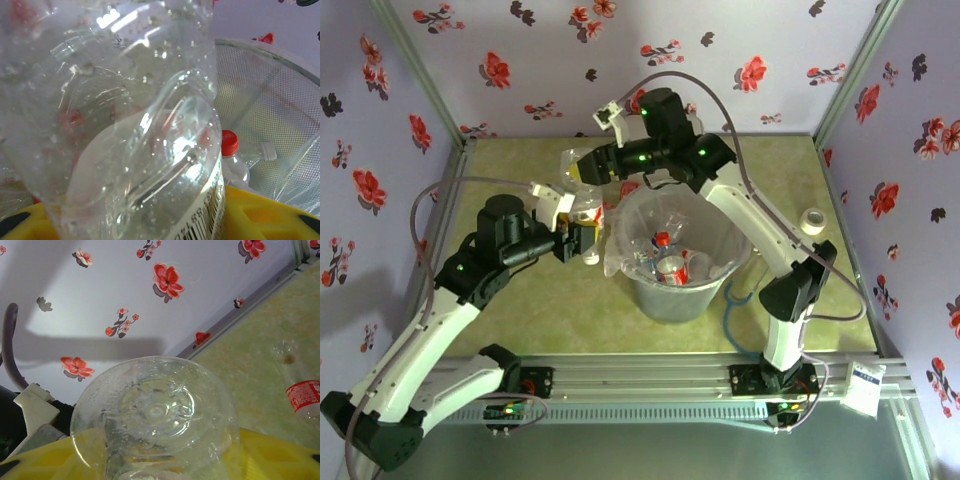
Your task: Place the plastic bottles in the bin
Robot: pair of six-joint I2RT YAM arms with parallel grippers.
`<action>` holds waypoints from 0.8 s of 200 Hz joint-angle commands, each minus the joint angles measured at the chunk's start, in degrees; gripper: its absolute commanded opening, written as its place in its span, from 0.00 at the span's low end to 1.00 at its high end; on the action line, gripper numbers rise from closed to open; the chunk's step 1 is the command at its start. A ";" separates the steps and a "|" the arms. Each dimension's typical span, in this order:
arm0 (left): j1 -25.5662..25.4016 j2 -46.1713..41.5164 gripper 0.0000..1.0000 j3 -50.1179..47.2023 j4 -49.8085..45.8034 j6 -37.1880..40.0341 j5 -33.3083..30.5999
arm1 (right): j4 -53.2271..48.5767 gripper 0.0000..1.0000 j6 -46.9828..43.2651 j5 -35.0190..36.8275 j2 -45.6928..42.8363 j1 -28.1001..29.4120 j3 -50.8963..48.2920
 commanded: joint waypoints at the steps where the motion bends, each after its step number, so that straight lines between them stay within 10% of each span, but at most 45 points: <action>1: -0.36 -0.82 0.60 1.29 0.95 1.26 1.01 | 2.74 0.57 -0.08 0.55 -1.55 -0.45 2.97; 34: -0.33 -3.20 1.00 -0.62 6.20 -2.45 0.76 | 10.07 0.55 1.87 3.78 -4.92 -2.78 4.01; 81: -0.34 -3.93 1.00 -0.92 9.30 -7.01 0.07 | 17.15 0.47 0.92 11.18 -16.19 -7.87 -4.15; 160: -4.18 8.02 0.98 0.06 12.05 -6.97 -4.64 | -0.45 0.34 -15.67 36.41 -29.79 -9.28 -21.29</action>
